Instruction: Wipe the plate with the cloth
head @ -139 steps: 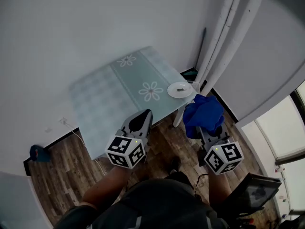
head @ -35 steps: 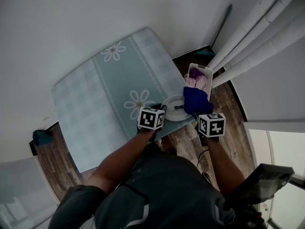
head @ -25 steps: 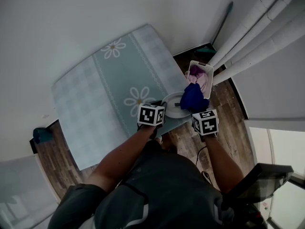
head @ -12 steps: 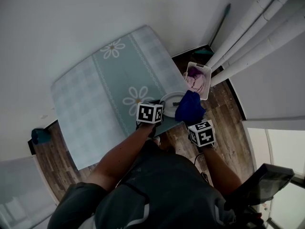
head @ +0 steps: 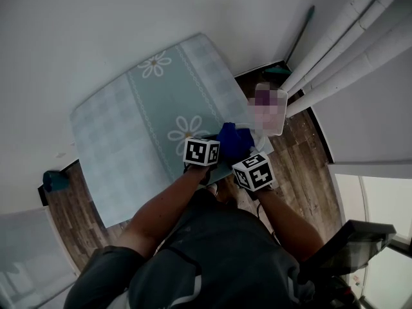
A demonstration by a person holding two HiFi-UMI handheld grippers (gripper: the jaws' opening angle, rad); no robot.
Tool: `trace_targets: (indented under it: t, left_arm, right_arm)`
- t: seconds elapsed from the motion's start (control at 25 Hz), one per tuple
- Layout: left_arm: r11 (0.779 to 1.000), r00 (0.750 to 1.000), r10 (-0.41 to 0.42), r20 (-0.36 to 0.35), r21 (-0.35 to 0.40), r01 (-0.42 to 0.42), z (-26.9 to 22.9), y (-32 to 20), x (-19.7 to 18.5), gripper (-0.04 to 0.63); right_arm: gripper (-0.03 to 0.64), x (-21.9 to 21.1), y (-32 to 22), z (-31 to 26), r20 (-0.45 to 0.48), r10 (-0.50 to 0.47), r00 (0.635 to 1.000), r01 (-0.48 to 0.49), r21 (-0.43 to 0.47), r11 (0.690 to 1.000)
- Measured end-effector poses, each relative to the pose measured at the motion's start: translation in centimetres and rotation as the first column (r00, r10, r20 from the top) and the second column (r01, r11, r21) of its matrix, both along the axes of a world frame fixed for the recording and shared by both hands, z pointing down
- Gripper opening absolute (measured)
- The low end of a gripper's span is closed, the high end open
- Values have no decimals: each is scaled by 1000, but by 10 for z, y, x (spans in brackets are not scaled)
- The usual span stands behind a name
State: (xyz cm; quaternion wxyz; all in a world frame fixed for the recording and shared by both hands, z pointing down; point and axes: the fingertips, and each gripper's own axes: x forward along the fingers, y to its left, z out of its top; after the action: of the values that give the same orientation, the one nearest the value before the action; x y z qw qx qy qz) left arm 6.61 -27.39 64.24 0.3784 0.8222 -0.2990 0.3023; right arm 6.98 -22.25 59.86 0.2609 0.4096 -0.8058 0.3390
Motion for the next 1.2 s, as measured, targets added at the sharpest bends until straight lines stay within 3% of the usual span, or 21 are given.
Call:
trace_targets:
  t: [0.2, 0.44, 0.56, 0.72, 0.88, 1.2]
  left_arm:
    - [1000, 1000, -3, -3, -5, 3, 1, -1, 0, 69]
    - [1000, 1000, -4, -6, -2, 4, 2, -1, -1, 69]
    - [1000, 1000, -10, 0, 10, 10, 1, -1, -1, 71]
    - [999, 1000, -18, -25, 27, 18, -3, 0, -2, 71]
    - [994, 993, -96, -71, 36, 99, -9, -6, -21, 71]
    - [980, 972, -187, -141, 46, 195, -26, -8, -55, 71]
  right_arm:
    - [129, 29, 10, 17, -67, 12, 998, -14, -25, 1000]
    - [129, 91, 17, 17, -121, 146, 982, -152, -36, 988]
    - [129, 98, 17, 11, -133, 164, 977, -169, -23, 985]
    - [129, 75, 2, -13, -69, 147, 987, -145, 35, 989]
    - [129, 32, -27, -31, -29, 54, 998, -51, 83, 995]
    - [129, -7, -44, 10, -109, -83, 991, 86, 21, 996]
